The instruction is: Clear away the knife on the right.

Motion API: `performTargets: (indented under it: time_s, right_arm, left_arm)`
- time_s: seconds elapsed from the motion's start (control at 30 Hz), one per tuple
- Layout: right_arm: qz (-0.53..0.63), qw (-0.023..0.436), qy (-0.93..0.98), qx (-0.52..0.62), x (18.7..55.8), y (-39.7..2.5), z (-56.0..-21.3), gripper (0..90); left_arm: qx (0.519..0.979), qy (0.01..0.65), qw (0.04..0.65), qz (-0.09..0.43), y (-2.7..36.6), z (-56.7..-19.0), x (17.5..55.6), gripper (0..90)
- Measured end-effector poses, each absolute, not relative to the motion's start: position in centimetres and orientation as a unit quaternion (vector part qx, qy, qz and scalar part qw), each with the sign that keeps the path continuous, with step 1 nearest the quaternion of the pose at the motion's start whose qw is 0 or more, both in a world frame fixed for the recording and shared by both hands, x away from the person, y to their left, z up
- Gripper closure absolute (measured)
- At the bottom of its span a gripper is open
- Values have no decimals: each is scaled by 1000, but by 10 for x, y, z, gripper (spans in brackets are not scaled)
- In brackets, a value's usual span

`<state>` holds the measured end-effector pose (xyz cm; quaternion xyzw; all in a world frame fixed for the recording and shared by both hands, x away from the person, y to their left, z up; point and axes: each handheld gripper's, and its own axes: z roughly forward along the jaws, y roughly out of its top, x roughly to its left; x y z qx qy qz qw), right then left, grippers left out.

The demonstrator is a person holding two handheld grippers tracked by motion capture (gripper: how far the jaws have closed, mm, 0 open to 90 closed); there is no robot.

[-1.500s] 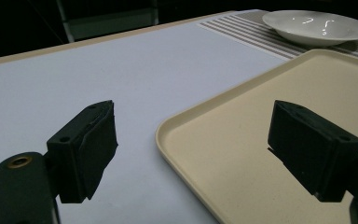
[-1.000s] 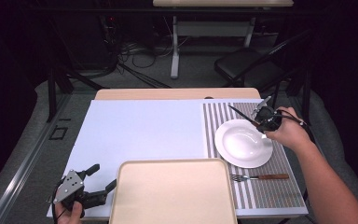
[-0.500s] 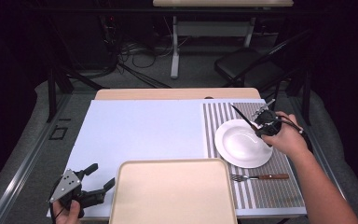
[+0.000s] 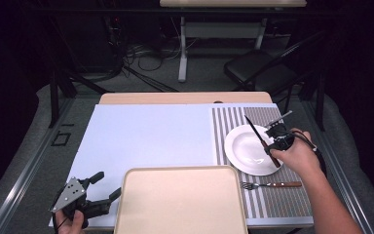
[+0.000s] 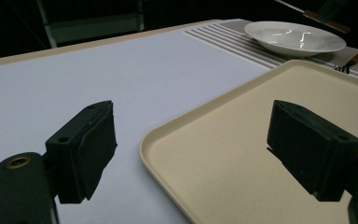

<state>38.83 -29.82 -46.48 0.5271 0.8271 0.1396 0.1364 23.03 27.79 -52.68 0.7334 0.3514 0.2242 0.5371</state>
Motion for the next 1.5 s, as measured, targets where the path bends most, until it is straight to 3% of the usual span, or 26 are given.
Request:
performTargets:
  time_s: [0.5,0.93,1.5]
  right_arm:
    - [167,131,807,550,328,-298,-462,764]
    - [196,154,792,557,275,-293,-458,764]
    - [213,104,806,542,246,-255,-475,764]
  left_arm:
    - [736,346,535,227,276,-525,228,157]
    - [739,342,536,224,274,-525,228,157]
    - [740,343,534,223,274,-525,228,157]
